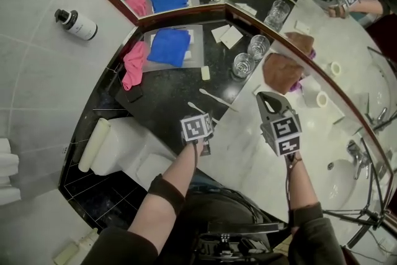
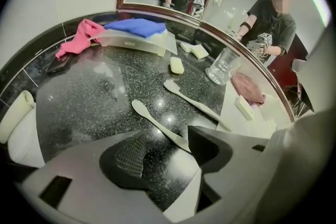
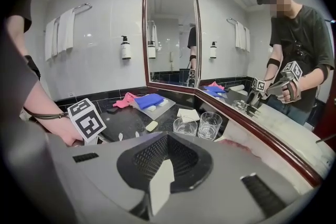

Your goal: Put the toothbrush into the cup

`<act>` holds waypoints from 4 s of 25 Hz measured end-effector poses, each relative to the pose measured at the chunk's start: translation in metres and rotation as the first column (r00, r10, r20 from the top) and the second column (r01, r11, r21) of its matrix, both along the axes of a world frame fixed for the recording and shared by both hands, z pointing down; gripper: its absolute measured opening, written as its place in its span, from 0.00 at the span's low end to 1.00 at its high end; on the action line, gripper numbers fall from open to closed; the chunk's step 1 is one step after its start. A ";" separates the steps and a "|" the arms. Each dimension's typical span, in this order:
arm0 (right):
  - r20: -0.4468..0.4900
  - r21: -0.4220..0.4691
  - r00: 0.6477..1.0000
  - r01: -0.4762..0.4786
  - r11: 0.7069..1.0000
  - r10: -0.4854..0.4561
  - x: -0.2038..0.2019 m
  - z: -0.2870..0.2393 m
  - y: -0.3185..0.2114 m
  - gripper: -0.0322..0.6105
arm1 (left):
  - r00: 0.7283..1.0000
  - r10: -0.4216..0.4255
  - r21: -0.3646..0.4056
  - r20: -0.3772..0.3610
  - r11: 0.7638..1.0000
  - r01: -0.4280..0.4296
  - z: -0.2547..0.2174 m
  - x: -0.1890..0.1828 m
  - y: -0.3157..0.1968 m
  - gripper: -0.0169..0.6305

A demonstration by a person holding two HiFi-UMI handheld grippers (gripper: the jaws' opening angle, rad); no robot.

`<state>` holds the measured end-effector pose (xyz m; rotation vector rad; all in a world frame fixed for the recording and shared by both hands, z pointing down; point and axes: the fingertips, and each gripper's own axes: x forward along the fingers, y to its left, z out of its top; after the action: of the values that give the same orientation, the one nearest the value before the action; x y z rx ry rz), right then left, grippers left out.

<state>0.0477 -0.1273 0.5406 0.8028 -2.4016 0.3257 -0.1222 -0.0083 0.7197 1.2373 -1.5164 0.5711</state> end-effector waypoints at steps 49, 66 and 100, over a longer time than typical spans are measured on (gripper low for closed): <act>0.006 -0.050 0.987 -0.162 0.985 0.163 0.046 -0.004 0.068 0.08 | 0.926 0.289 0.382 0.242 0.849 -0.365 -0.129 0.000 -0.015 0.06; 0.081 -0.079 0.951 -0.292 0.953 0.298 0.082 -0.008 0.112 0.08 | 0.918 0.313 0.622 0.244 0.676 -0.396 -0.219 0.002 -0.009 0.06; 0.166 -0.099 0.982 -0.077 0.992 0.093 -0.083 0.050 0.009 0.08 | 0.851 0.510 0.887 0.127 0.325 -0.327 -0.236 0.051 -0.263 0.06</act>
<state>-0.0353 -0.1180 0.5903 0.8679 -2.4934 0.5555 -0.0716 -0.2714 0.4841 2.5171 -1.3143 -0.1337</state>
